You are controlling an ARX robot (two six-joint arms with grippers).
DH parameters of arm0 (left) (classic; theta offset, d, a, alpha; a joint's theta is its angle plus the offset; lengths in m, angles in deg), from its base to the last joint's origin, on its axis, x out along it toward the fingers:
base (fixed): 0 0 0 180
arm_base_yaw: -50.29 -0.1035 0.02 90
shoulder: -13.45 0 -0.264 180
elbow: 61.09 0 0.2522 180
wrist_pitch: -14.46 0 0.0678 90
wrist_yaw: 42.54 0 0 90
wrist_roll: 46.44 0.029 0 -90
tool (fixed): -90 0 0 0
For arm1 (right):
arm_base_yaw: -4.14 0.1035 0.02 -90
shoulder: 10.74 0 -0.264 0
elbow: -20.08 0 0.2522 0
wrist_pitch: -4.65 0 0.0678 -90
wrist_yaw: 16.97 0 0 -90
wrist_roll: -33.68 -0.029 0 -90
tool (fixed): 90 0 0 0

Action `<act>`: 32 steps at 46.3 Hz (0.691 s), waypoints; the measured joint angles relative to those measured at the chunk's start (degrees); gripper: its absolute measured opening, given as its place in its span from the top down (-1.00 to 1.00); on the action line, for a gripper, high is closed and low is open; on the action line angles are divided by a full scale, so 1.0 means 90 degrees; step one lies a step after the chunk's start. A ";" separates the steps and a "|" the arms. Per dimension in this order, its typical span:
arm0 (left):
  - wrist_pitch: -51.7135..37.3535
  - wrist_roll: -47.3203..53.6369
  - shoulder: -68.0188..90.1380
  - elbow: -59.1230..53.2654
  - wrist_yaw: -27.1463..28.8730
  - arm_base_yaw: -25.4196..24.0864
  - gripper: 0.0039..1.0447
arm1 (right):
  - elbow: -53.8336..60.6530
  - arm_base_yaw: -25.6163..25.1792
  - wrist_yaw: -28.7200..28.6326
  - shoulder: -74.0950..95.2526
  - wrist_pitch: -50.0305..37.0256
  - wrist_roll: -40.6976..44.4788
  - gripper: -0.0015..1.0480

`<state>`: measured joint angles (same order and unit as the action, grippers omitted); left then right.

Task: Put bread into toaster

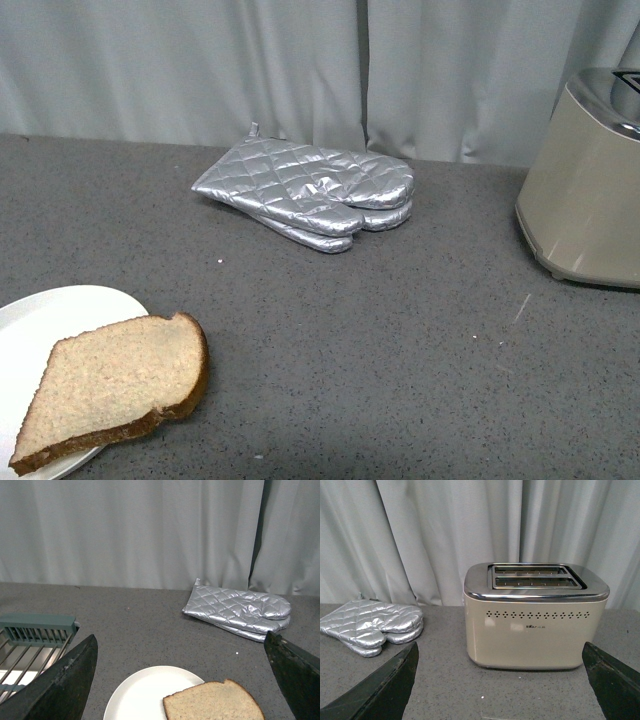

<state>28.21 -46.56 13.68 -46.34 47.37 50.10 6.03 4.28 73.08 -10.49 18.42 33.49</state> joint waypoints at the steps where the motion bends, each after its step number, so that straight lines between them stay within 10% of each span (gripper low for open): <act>1: 0.0000 0.0000 0.0000 0.0000 0.0002 0.0000 -0.88 | 0.0000 0.0000 0.0000 0.0000 0.0000 0.0000 -0.82; 32: 0.0000 0.0000 0.0000 0.0000 0.0002 0.0000 -0.88 | 0.0000 0.0000 0.0000 0.0000 0.0000 0.0000 -0.82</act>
<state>28.21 -46.56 13.68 -46.34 47.39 50.10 6.03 4.28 73.08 -10.49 18.42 33.49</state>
